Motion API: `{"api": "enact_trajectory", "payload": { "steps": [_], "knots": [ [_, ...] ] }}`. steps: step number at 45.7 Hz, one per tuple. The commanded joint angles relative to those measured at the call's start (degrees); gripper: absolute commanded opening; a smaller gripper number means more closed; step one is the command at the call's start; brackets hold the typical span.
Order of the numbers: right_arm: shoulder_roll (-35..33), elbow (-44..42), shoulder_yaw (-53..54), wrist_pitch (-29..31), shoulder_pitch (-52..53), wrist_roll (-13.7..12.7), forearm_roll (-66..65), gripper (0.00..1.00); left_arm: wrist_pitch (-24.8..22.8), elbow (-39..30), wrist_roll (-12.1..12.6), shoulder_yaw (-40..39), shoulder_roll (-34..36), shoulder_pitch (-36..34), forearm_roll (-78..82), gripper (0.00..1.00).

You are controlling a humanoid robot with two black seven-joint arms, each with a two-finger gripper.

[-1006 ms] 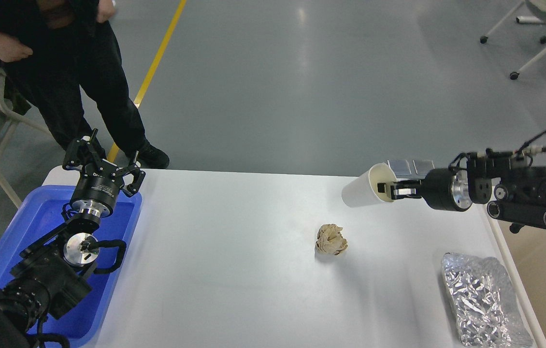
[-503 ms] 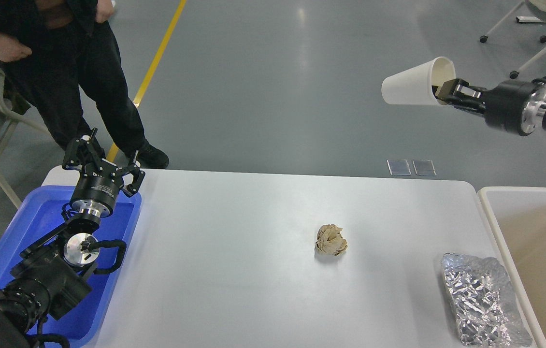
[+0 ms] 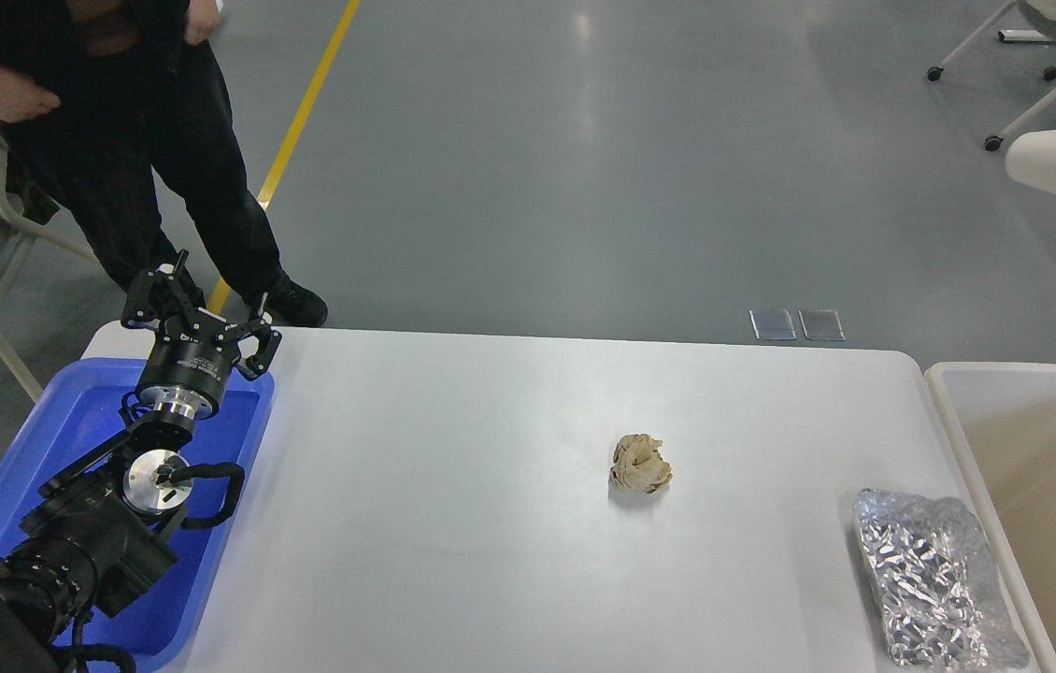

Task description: Tidy desktop

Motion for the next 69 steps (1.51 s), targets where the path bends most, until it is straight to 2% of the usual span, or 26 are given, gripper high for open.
{"api": "enact_trajectory", "payload": {
  "steps": [1,6,9,18,25,35,49,67,69],
  "knots": [
    [3.6,-13.5,4.5,-1.2,-9.5,-5.5,2.4,0.0,0.0,0.0,0.0,-0.1,0.0,0.0,0.0,1.0],
    [3.3,-14.2,6.2,-2.8,-11.1,-12.2,2.4,0.0,0.0,-0.1,0.0,-0.1,0.0,-0.1,0.0,1.0],
    [3.3,-14.8,7.9,-3.2,-12.0,-15.2,2.4,0.0,0.0,0.0,0.0,-0.1,0.0,0.0,0.0,1.0],
    [3.9,-15.2,11.6,-8.4,-18.6,-18.1,2.5,0.0,0.0,0.0,0.0,0.0,0.0,-0.1,0.0,1.0],
    [6.6,-15.2,11.9,-11.4,-23.9,-18.1,2.5,0.0,0.0,0.0,0.0,-0.1,0.0,0.0,0.0,1.0],
    [9.4,-15.1,11.8,-11.9,-29.2,-19.3,2.5,0.0,0.0,0.0,0.0,-0.1,0.0,0.0,0.0,1.0],
    [15.0,-15.1,11.8,-11.7,-31.6,-19.3,2.4,0.0,0.0,0.0,0.0,-0.1,0.0,0.0,0.0,1.0],
    [16.0,-15.0,11.9,-11.9,-31.7,-19.4,2.5,0.0,0.0,0.0,0.0,0.0,0.0,0.0,0.0,1.0],
    [16.1,-15.2,11.9,-12.2,-31.8,-19.3,2.6,0.15,0.0,0.0,0.0,-0.1,0.0,0.0,0.0,1.0]
  ]
}}
